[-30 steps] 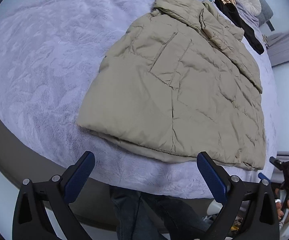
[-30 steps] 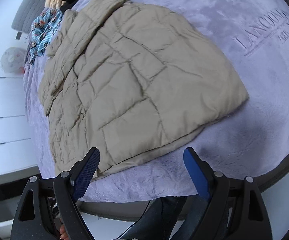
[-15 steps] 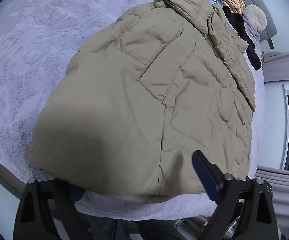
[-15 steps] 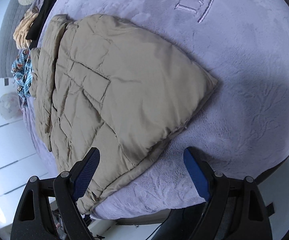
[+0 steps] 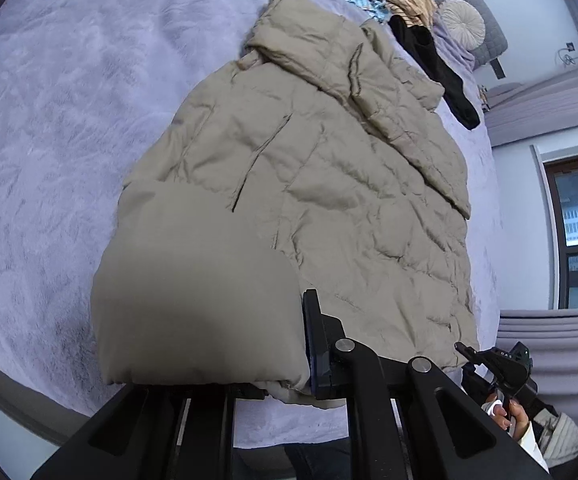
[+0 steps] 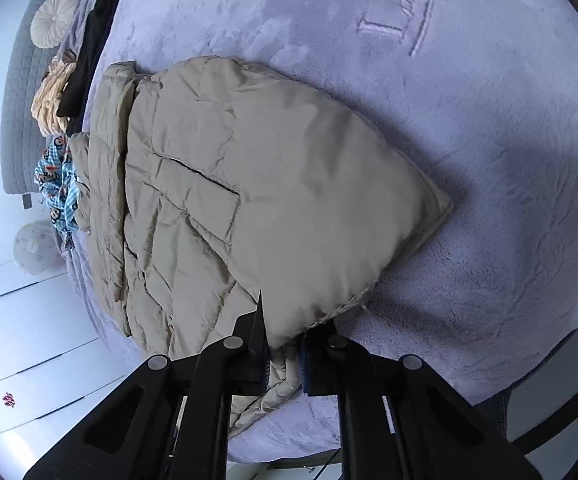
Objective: Fold large clothes
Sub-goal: 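Grasp the hem with both tools and fold it up toward the collar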
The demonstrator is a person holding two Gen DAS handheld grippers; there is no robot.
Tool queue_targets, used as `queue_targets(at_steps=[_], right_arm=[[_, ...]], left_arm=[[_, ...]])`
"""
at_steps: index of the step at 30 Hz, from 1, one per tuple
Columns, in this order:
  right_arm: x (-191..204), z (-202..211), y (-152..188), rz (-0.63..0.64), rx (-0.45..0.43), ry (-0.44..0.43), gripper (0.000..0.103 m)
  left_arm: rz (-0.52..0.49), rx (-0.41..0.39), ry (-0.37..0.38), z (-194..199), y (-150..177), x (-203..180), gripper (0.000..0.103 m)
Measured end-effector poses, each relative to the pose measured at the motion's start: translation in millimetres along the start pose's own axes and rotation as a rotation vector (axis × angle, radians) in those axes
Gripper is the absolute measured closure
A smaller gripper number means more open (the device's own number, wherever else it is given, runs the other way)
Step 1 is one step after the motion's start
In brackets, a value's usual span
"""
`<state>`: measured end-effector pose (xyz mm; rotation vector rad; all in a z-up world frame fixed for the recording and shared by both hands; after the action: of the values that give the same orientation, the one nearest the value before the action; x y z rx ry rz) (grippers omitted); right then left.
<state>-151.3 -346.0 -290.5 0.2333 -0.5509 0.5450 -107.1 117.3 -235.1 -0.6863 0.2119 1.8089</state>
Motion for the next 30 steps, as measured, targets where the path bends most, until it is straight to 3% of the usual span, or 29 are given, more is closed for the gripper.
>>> queue_targets(at_steps=[8, 12, 17, 23, 30], right_arm=[[66.4, 33.3, -28.5, 0.218, -0.069, -0.009, 0.094], [125.6, 45.9, -59.3, 0.366, -0.108, -0.032, 0.095], [210.6, 41.5, -105.0, 0.554, -0.118, -0.066, 0.095], [299.3, 3.2, -160.2, 0.686, -0.122, -0.064, 0.095], [348.2, -77.8, -195.8, 0.703, -0.112, -0.005, 0.095]], left_arm=[[-0.143, -0.127, 0.011, 37.1, -62.8, -50.0, 0.089], [-0.165, -0.217, 0.002, 54.1, -107.9, -78.8, 0.089], [-0.191, -0.320, -0.067, 62.5, -171.1, -115.6, 0.089], [-0.156, -0.377, -0.157, 33.7, -245.2, -130.6, 0.089], [-0.167, -0.308, -0.293, -48.8, -316.3, -106.7, 0.089]])
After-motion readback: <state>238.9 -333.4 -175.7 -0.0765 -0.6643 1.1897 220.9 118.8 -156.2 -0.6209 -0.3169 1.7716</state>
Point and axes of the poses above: each gripper's, at about its wrist camera, not at the fingertips, and z roughly against the way its jaws point, x to its left, y to its underside, the point moved 7 cm from there along -z, roughly the way its jaws point, and after that the axes turned 5 degrees about -x, right-handed, at the moved point
